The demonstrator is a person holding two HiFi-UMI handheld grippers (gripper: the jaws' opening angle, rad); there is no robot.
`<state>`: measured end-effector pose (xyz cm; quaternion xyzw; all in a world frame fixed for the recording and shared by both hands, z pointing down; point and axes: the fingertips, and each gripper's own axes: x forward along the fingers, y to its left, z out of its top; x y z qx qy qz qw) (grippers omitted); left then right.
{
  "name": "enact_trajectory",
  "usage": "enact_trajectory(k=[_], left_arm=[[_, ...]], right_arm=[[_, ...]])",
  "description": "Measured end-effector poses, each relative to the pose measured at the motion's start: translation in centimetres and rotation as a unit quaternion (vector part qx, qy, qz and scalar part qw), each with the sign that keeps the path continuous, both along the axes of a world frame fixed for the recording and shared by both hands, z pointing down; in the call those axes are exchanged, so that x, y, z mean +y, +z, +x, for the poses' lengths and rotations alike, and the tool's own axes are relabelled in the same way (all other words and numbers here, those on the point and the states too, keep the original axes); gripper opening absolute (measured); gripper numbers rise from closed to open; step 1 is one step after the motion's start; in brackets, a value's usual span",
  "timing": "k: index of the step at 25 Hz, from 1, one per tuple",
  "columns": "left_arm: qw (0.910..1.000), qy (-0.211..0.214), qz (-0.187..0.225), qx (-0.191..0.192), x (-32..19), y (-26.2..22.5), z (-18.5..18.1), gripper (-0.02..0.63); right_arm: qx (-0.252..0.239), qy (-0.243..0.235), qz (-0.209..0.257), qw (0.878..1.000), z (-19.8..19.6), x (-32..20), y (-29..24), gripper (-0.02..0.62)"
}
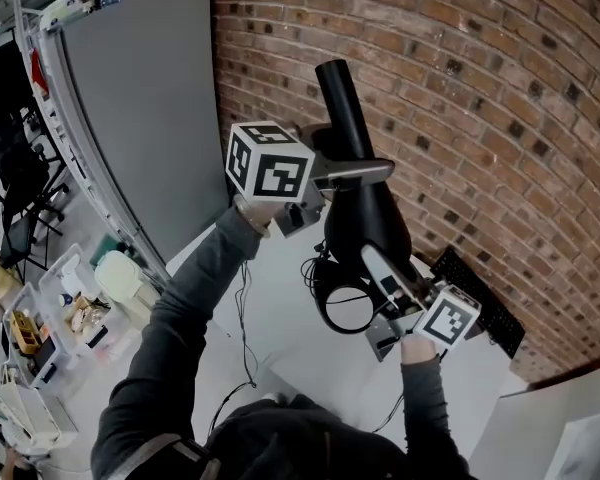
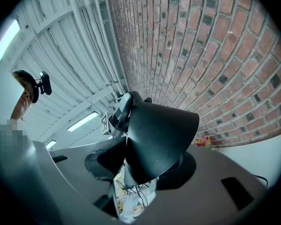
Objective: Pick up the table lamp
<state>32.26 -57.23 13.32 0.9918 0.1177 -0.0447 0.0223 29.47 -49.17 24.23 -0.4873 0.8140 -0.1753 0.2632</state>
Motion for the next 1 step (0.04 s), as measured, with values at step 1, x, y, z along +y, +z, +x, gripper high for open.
enact_trajectory(k=[1], left_arm=[[1.0, 0.001, -0.003, 0.0, 0.04, 0.02, -0.01, 0.385]], right_arm=[[0.001, 0.0, 0.0, 1.0, -0.01, 0.09, -0.05, 0.171]])
